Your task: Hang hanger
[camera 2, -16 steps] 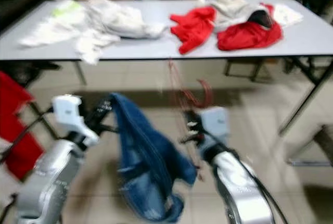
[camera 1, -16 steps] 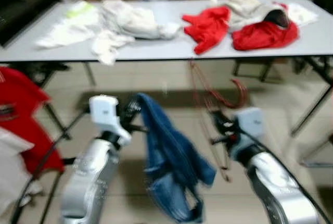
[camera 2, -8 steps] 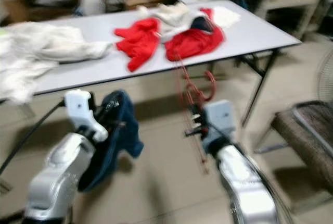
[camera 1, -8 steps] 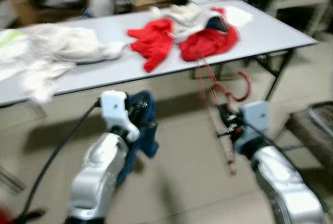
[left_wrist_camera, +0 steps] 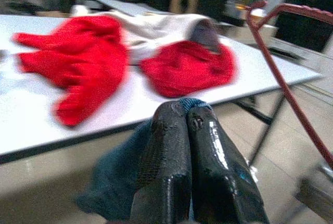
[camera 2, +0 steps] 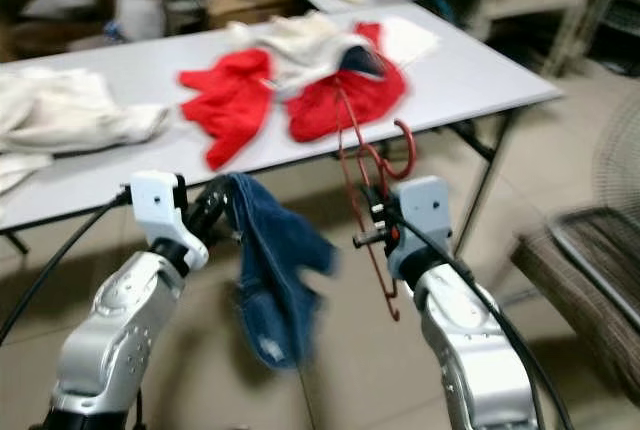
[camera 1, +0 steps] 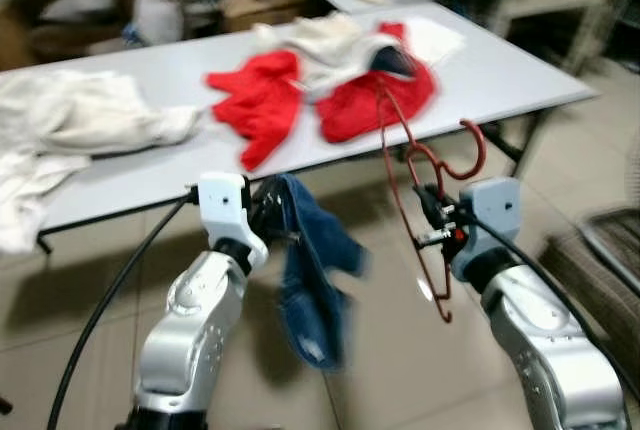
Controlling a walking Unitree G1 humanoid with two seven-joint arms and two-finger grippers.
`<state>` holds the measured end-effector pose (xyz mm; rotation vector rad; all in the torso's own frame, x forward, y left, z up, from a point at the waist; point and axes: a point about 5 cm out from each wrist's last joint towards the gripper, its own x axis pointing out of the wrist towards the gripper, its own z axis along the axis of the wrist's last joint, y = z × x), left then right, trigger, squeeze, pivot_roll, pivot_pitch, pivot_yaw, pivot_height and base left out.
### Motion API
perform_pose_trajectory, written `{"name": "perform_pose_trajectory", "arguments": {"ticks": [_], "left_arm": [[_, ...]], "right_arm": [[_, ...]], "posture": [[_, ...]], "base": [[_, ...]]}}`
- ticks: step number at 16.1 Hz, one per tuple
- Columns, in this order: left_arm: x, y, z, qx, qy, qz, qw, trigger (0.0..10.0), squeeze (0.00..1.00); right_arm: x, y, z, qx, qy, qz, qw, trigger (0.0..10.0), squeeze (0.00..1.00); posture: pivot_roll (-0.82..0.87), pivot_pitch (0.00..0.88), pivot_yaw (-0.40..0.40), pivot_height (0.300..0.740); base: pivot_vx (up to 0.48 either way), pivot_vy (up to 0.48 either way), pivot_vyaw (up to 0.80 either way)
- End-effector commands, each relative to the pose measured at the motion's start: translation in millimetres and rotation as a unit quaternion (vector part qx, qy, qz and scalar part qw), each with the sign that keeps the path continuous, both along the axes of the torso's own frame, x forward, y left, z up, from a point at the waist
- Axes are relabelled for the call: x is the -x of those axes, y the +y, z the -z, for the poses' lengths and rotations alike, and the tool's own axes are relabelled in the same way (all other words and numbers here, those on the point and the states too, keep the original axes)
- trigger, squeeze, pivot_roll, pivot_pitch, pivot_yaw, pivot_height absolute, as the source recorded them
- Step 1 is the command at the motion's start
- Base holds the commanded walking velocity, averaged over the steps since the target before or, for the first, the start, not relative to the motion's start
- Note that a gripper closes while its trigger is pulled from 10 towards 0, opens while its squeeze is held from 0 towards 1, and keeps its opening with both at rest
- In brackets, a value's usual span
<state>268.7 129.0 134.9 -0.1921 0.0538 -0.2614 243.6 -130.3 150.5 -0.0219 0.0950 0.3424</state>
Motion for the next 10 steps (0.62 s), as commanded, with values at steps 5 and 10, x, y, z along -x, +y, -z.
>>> {"name": "perform_pose_trajectory", "arguments": {"ticks": [5,10], "left_arm": [[-2.1,-0.8,-8.6,-0.001,-0.014,-0.005,1.000,10.0,0.00],[-5.2,-2.4,-14.9,-0.001,-0.023,0.000,1.000,10.0,0.00]], "right_arm": [[0.3,0.7,-2.1,0.022,-0.001,-0.018,1.000,10.0,0.00],[-0.4,-2.9,-4.1,0.024,-0.005,-0.017,1.000,10.0,0.00]], "posture": [[-0.13,0.000,0.057,0.740],[-0.13,0.000,0.058,0.740]], "base": [[0.443,0.000,0.12],[0.439,0.000,0.32]]}}
